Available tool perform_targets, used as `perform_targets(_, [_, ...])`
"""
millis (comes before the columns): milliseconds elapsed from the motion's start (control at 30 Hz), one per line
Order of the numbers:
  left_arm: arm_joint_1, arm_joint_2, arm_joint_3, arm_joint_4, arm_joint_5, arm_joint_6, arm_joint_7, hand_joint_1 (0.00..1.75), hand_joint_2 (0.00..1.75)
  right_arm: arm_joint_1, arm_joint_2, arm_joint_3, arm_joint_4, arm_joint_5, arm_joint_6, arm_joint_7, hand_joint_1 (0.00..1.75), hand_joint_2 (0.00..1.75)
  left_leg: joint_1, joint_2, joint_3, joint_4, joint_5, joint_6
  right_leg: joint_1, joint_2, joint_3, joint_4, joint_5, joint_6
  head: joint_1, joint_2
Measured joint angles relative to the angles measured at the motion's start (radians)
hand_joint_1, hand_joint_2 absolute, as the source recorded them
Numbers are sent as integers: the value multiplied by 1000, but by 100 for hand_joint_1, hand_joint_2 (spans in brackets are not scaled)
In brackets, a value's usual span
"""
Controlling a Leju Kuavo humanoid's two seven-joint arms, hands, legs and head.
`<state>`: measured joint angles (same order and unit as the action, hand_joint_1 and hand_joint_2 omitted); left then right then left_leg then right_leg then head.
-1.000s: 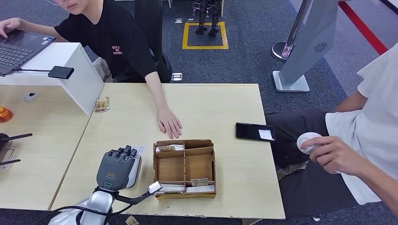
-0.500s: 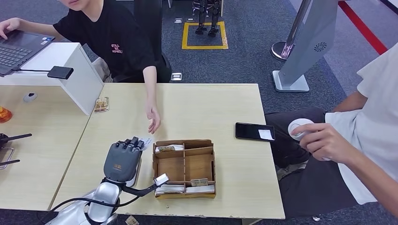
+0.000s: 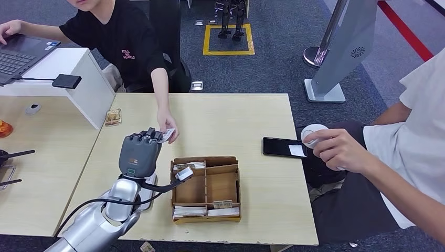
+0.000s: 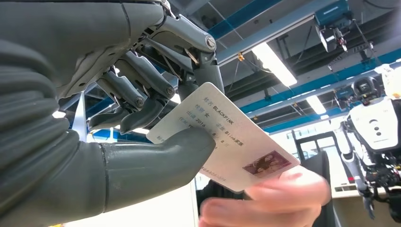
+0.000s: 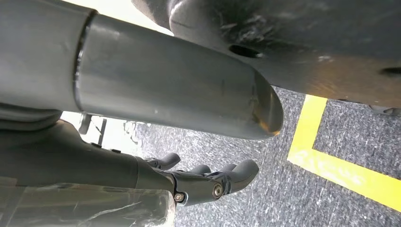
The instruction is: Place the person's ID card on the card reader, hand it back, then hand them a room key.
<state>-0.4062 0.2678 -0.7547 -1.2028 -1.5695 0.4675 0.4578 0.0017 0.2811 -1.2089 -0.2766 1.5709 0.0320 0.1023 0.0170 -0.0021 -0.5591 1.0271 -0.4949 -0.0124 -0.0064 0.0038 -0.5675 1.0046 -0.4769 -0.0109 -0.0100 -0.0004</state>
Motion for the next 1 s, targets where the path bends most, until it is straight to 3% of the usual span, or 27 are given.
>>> perform_targets(167, [-29,-37,42,51,0,-11,-22,175,175,-2,-3,16,6,0,-2,2,0,0,0,0,0,0,0,0,0,0,0,0,0,0,0,0])
perform_targets(233, [-43,-48,57,74,1,-14,-28,161,175,-3,-3,20,8,0,-3,2,0,0,0,0,0,0,0,0,0,0,0,0,0,0,0,0])
perform_targets(267, [-50,-54,64,86,1,-15,-32,129,175,-3,-4,23,9,0,-4,2,0,0,0,0,0,0,0,0,0,0,0,0,0,0,0,0])
perform_targets(367, [-64,-69,84,115,1,-14,-37,12,175,-4,-5,31,12,0,-7,3,0,0,0,0,0,0,0,0,0,0,0,0,0,0,0,0])
perform_targets(400, [-67,-74,89,124,1,-11,-37,0,175,-4,-5,34,13,0,-7,3,0,0,0,0,0,0,0,0,0,0,0,0,0,0,0,0])
perform_targets(633, [-67,-101,109,152,1,13,-43,0,175,-4,-6,39,19,0,-9,5,0,0,0,0,-1,0,0,0,0,0,0,0,0,0,0,0])
perform_targets(767, [-38,-123,138,142,5,42,-88,0,175,-4,-6,39,20,-2,-10,7,0,0,0,0,0,0,0,0,0,0,0,0,0,0,0,0])
perform_targets(1000, [65,-161,233,-28,72,91,-181,0,175,-3,-4,38,18,-11,-7,8,0,0,0,0,-1,0,0,0,0,0,-1,0,0,0,0,0])
